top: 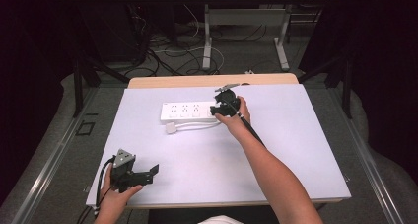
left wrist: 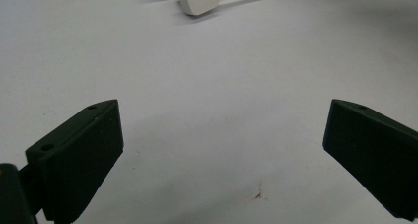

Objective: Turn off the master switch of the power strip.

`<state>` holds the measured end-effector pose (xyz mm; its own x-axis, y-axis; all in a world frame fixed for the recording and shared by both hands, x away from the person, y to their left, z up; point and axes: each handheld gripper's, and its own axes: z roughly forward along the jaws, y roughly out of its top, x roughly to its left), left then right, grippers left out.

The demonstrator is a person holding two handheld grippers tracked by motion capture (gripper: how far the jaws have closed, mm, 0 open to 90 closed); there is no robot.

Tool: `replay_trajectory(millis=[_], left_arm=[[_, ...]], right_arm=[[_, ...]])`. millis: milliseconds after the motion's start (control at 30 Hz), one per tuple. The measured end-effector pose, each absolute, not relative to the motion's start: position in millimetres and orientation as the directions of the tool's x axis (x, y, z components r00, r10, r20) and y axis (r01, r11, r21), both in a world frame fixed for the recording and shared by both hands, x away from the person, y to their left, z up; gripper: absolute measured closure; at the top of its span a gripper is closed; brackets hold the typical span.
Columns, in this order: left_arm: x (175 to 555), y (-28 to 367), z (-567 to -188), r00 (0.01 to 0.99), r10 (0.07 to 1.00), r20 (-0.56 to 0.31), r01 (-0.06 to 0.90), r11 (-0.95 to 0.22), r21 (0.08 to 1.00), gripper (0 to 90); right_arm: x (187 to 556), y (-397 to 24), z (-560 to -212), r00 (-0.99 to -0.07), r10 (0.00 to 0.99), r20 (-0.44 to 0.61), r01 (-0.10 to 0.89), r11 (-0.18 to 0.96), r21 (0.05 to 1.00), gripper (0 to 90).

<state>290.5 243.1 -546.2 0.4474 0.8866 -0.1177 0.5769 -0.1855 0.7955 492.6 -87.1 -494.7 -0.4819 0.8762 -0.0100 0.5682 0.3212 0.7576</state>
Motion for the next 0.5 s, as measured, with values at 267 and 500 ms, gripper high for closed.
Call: replay_trajectory(millis=[267,500], left_arm=[[290.2,244.2,-545.6,0.449,0.885,-0.120,0.583,-0.188,0.790,2.0],[289.9,244.5,-545.3,0.449,0.885,-0.119,0.581,-0.188,0.792,2.0]], right_arm=[[495.8,-82.5,-497.6,-0.483,0.875,0.003,0.569,0.311,0.761,55.5],[498.2,-75.7,-499.8,-0.491,0.871,-0.003,0.565,0.321,0.760,65.4]])
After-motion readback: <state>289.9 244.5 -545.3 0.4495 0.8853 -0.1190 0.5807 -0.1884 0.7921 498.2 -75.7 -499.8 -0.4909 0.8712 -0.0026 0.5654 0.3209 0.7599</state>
